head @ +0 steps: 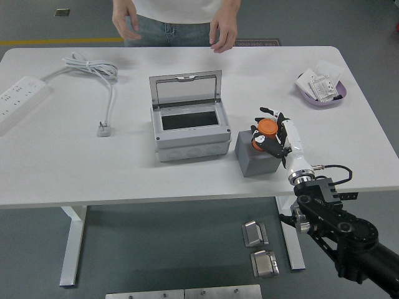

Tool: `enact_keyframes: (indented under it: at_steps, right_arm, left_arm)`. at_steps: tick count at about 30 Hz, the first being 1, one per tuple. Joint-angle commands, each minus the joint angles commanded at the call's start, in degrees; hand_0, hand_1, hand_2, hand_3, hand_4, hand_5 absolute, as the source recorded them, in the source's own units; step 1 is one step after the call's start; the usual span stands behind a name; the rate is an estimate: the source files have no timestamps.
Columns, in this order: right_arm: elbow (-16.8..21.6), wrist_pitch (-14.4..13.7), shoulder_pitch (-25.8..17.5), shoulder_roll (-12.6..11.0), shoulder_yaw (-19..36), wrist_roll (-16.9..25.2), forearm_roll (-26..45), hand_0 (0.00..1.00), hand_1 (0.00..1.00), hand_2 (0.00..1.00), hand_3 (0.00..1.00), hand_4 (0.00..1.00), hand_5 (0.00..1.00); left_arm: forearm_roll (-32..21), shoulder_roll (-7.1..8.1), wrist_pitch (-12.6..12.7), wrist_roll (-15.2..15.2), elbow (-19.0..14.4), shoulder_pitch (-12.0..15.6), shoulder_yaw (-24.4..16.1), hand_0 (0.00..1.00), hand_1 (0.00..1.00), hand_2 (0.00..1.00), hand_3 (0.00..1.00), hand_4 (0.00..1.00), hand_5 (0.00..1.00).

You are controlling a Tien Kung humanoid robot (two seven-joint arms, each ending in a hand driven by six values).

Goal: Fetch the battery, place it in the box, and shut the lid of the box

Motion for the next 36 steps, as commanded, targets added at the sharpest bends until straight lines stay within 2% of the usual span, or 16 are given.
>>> enact_keyframes:
  at_steps: [10, 11, 16, 17, 22, 23, 36]
  right_arm:
    - [0.3, -0.3, 0.2, 0.0, -0.4, -1.3, -0.4, 0.677, 0.638, 0.566, 0.599, 0.366, 0.002]
    - [0.3, -0.3, 0.2, 0.0, -0.3, -1.4, -0.3, 0.685, 0.634, 0.561, 0.579, 0.334, 0.002]
    - [0.6, -0.2, 0.4, 0.0, -0.1, -1.3, -0.1, 0.685, 0.634, 0.561, 0.579, 0.334, 0.002]
    - [0.7, -0.3, 0.4, -0.1, 0.0, -1.3, -0.1, 0.702, 0.626, 0.532, 0.468, 0.200, 0.002]
    - [1.5, -0.6, 0.7, -0.3, 0.5, -1.2, -0.4, 0.702, 0.626, 0.532, 0.468, 0.200, 0.002]
    - [1.7, -0.6, 0.8, -0.4, 0.6, -1.2, -0.6, 0.700, 0.616, 0.518, 0.426, 0.161, 0.002]
    - [2.9, -1.4, 2.6, -0.9, 2.3, -1.4, -2.0, 0.695, 0.615, 0.513, 0.391, 0.116, 0.002]
  left_arm:
    - [-0.2, 0.00, 0.0, -0.2, 0.0, 0.0, 0.1, 0.584, 0.644, 0.591, 0.595, 0.603, 0.171]
    - [-0.2, -0.01, 0.0, -0.2, 0.0, 0.0, 0.1, 0.584, 0.644, 0.590, 0.595, 0.602, 0.170]
    - [-0.2, -0.03, 0.0, -0.2, 0.0, 0.0, 0.1, 0.584, 0.644, 0.590, 0.595, 0.602, 0.170]
    - [-0.2, -0.03, 0.0, -0.2, 0.0, 0.0, 0.1, 0.583, 0.644, 0.590, 0.595, 0.601, 0.169]
    - [-0.3, -0.06, 0.0, -0.3, 0.0, 0.0, 0.1, 0.583, 0.644, 0.590, 0.595, 0.601, 0.169]
    - [-0.4, -0.08, 0.0, -0.3, 0.0, 0.1, 0.1, 0.582, 0.644, 0.590, 0.595, 0.600, 0.165]
    - [-0.4, -0.08, 0.0, -0.3, -0.1, 0.0, 0.1, 0.582, 0.644, 0.589, 0.595, 0.600, 0.156]
